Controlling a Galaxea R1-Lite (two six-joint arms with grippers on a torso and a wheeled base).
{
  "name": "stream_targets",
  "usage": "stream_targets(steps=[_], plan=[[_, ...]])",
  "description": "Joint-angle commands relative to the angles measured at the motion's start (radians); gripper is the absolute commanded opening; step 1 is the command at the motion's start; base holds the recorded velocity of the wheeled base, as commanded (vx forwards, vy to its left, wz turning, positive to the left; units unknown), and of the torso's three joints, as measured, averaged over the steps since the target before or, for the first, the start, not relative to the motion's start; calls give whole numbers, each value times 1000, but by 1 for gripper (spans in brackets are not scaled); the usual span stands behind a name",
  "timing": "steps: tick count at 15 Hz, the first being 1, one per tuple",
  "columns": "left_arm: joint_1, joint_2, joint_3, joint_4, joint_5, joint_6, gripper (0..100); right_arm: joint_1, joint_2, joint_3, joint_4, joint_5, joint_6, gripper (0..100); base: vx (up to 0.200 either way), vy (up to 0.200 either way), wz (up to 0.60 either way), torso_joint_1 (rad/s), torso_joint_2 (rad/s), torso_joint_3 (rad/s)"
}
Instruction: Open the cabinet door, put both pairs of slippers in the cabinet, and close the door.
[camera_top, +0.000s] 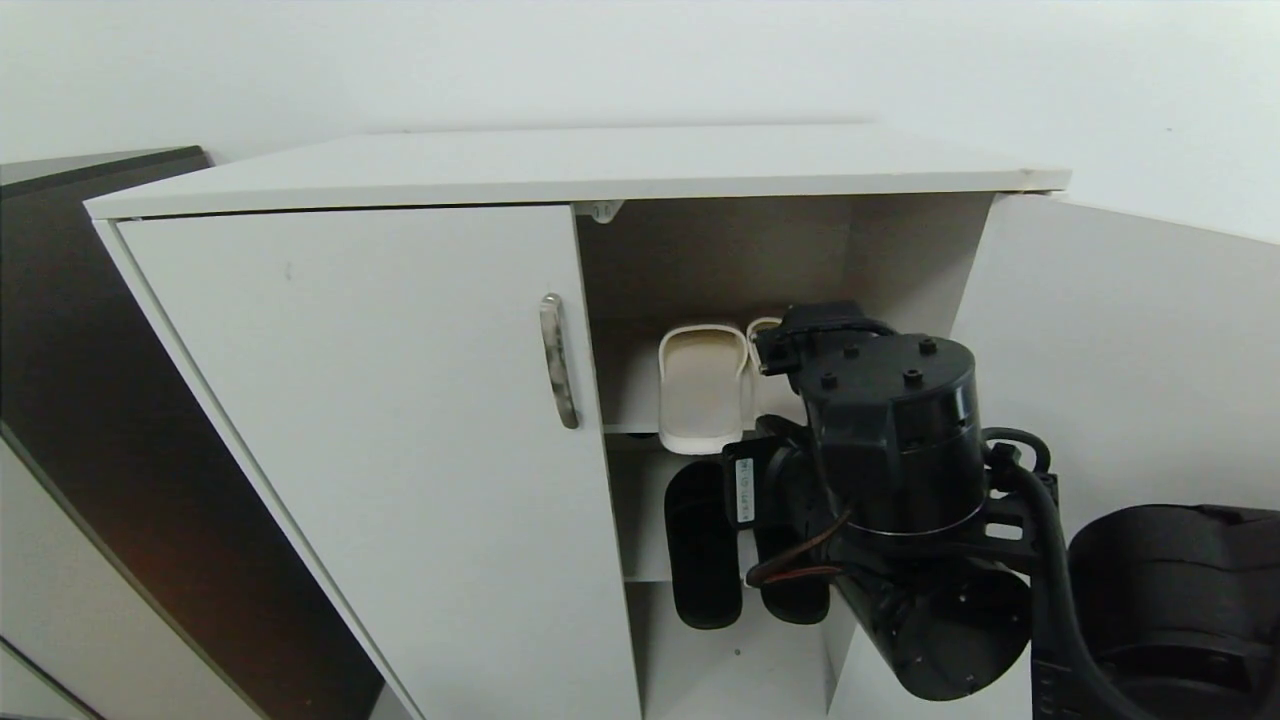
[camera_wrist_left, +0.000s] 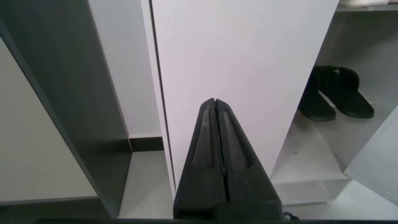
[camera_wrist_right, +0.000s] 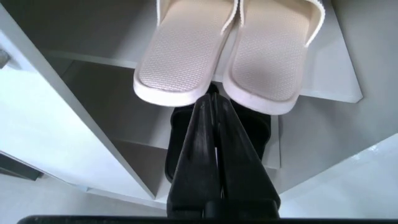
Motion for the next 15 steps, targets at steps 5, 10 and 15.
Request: stream_targets(steps=[5, 10, 15], plan=[[0, 1, 0, 0, 0, -1, 0, -1, 20, 2, -2, 0, 1, 0, -80, 0, 0, 2, 1, 0], [0, 1, 0, 0, 0, -1, 0, -3, 25, 2, -2, 0, 1, 0, -200, 0, 0, 2, 2, 0], [0, 1, 0, 0, 0, -1, 0, -9, 25, 2, -2, 0, 0, 0, -200, 0, 0, 0, 3, 2]])
